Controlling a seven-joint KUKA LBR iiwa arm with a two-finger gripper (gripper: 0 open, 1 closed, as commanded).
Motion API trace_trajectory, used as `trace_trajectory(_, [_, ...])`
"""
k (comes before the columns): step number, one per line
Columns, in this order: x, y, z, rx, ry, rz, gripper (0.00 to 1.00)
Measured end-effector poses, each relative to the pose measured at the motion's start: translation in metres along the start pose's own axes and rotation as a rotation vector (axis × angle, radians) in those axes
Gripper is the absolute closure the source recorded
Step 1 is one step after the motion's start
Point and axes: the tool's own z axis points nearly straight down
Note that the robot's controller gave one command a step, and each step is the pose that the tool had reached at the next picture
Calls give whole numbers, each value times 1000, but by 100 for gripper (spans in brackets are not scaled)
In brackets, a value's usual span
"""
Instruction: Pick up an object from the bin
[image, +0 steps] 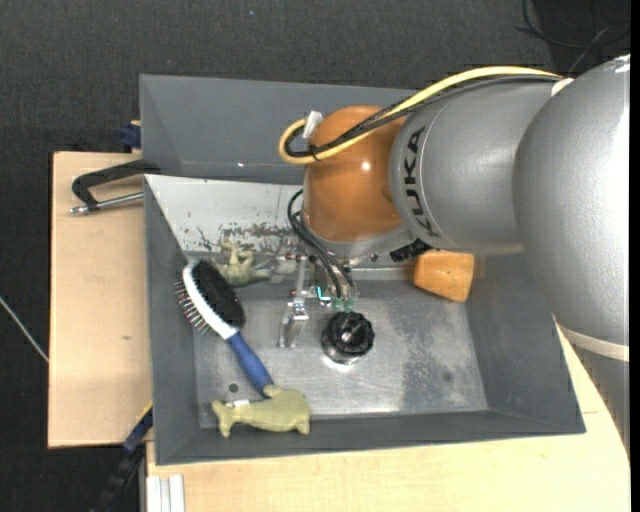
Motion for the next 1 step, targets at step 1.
trace_trajectory(1, [39, -106, 58, -3, -14, -8, 0])
